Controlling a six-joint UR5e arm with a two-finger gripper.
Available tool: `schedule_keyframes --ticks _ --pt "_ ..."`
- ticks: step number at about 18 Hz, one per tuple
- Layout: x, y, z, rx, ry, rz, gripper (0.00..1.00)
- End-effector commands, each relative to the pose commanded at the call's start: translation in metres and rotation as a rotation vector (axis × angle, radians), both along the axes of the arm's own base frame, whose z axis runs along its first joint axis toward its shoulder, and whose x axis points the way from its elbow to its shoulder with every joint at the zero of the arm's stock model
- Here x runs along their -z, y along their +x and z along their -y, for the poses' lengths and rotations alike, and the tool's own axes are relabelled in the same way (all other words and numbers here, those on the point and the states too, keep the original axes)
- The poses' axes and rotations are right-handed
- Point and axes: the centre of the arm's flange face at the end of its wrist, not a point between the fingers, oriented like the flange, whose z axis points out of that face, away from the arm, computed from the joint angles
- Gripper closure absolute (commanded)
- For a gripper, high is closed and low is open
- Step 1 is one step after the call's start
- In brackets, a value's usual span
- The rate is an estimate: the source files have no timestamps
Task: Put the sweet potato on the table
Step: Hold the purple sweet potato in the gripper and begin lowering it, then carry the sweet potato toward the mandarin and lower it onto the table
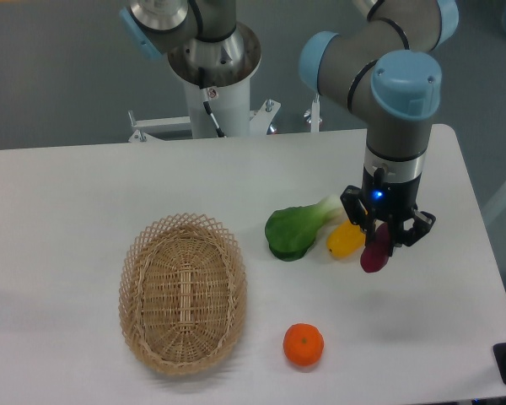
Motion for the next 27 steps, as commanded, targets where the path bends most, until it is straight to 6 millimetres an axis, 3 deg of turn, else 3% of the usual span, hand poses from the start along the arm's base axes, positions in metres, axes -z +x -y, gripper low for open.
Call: schedule_keyframes --ticks 9,13,17,21,23,27 --pt "0.009 0.005 0.009 0.043 -0.022 0.006 0.59" --pt "0.031 0.007 0.021 0.069 -0.049 0.029 0.59" --pt "0.034 0.014 0.025 0.099 -0.055 0.026 0.59" --pt "0.063 0.009 0.015 0.095 -0.050 0.016 0.59" --pt "0.090 0.012 0.014 0.095 -0.050 0.014 0.59" --pt "0.112 0.025 -0.005 0.056 -0.037 0.027 0.59"
